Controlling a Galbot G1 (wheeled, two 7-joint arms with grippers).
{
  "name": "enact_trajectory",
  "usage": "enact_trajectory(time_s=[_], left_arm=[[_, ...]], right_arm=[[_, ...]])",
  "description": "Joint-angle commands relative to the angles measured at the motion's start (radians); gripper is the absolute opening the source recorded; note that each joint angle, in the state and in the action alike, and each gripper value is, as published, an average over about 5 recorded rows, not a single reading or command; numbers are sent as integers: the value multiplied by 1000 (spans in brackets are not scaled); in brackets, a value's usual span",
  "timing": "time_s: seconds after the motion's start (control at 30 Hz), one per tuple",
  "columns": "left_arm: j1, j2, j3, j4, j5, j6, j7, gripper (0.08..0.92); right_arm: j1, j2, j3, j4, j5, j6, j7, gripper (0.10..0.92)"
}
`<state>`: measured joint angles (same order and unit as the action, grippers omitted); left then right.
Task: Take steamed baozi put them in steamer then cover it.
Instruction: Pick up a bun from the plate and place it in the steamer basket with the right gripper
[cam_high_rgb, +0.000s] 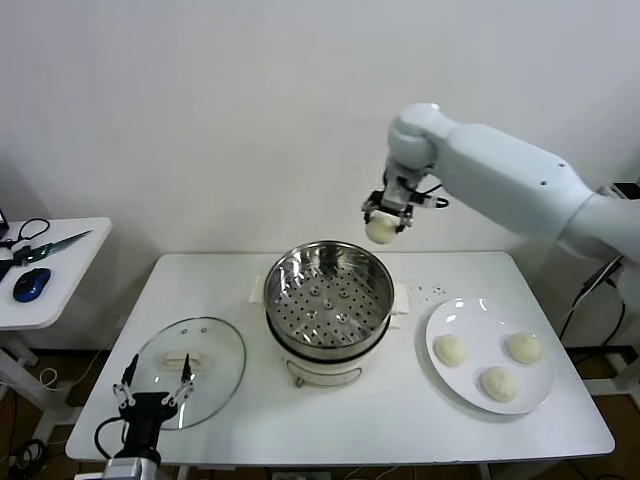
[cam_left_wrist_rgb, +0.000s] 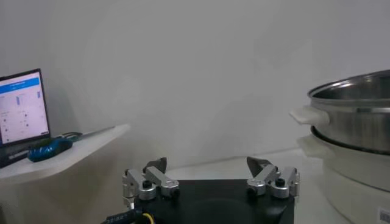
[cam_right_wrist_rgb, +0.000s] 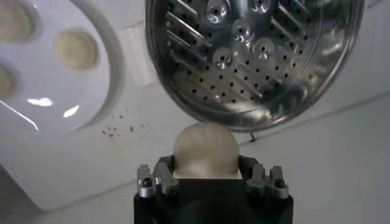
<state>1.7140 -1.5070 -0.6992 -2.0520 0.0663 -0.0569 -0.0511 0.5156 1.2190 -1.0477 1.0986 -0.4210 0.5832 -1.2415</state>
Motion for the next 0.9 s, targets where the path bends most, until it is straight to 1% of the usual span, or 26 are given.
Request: enact_trajectory(time_s=[0.03,0.3,0.73,0.83,0.9], left_arm=[[1,5,-2,-2,2,4,0,823],[9,4,-3,-6,0,5,-1,823],[13,6,-5,-8,0,4,-1,823],[15,6,-4,-4,-1,3,-1,823],[16,5,-3,-3,0,3,-1,823]], right_arm=[[-61,141,12,4,-176,86,32,679],[-168,196,27,-64,-269,97,60,686],[-239,224,29,-148,-287,96,74,687],[-240,222,29,-147,-285,94,74,701],[-238,220,28,-145,-282,92,76,734]])
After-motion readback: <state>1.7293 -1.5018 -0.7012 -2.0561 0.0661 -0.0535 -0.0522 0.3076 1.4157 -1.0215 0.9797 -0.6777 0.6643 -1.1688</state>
